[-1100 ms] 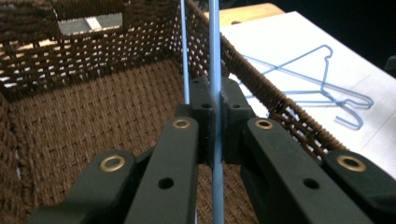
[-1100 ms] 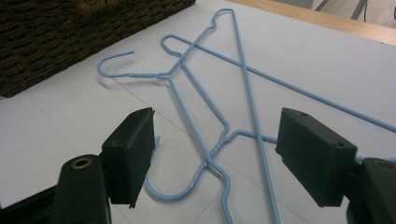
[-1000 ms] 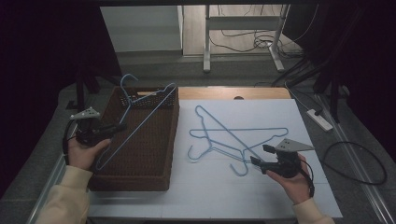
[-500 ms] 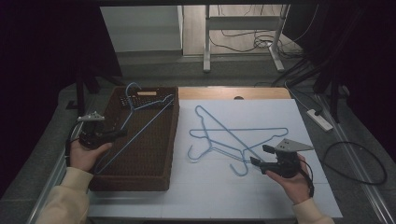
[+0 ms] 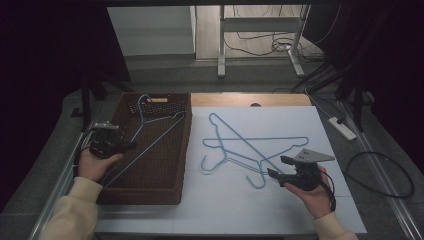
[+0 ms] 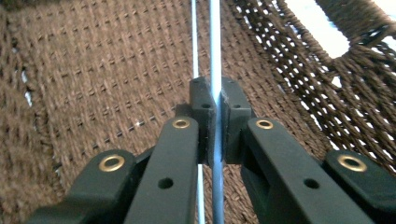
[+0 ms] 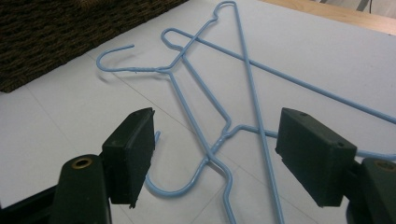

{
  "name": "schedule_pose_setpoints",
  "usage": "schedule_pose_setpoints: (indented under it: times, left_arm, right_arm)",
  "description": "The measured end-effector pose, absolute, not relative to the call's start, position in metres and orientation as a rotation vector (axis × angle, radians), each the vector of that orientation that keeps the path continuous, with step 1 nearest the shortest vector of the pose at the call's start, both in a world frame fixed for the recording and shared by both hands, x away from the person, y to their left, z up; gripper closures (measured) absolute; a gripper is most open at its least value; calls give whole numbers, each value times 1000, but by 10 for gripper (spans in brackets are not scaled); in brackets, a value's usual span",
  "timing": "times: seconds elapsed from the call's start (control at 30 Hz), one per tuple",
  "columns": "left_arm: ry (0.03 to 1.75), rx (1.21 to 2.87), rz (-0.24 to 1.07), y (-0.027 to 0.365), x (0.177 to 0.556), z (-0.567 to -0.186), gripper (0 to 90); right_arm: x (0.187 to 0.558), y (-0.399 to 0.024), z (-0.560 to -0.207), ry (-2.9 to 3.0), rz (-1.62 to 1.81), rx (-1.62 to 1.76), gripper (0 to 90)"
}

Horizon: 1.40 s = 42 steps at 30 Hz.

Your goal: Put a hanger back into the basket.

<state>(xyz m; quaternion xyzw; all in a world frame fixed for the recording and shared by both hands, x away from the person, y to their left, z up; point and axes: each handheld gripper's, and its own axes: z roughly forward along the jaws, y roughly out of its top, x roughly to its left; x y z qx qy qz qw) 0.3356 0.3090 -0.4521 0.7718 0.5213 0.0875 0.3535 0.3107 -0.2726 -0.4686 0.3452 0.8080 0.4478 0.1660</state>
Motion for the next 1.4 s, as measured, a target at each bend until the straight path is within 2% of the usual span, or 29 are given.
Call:
schedule_pose_setpoints:
  times: [0.3,0.63,0.7,0.87,0.97,1.07,1.4]
  left_arm:
    - [1540,2040,274,313,344,-460,848]
    - [1606,2084,349,308,348,-461,830]
    - [1606,2079,363,308,347,-460,780]
    - [1520,1983,452,309,334,-443,512]
    - [1475,1952,457,308,327,-435,421]
    - [1400,1913,452,304,316,-424,367]
    - [1220,1886,419,282,290,-412,324]
  right_arm:
    - [311,-272,-470,2316,1269,982,290]
    - [311,-271,-471,2328,1267,981,289]
    - [311,-271,-471,2331,1264,979,289]
    - [312,-271,-471,2331,1266,983,289]
    - [312,-271,-471,2331,1266,983,288]
    - [312,-271,-471,2329,1267,984,289]
    - [312,-273,-470,2326,1266,990,288]
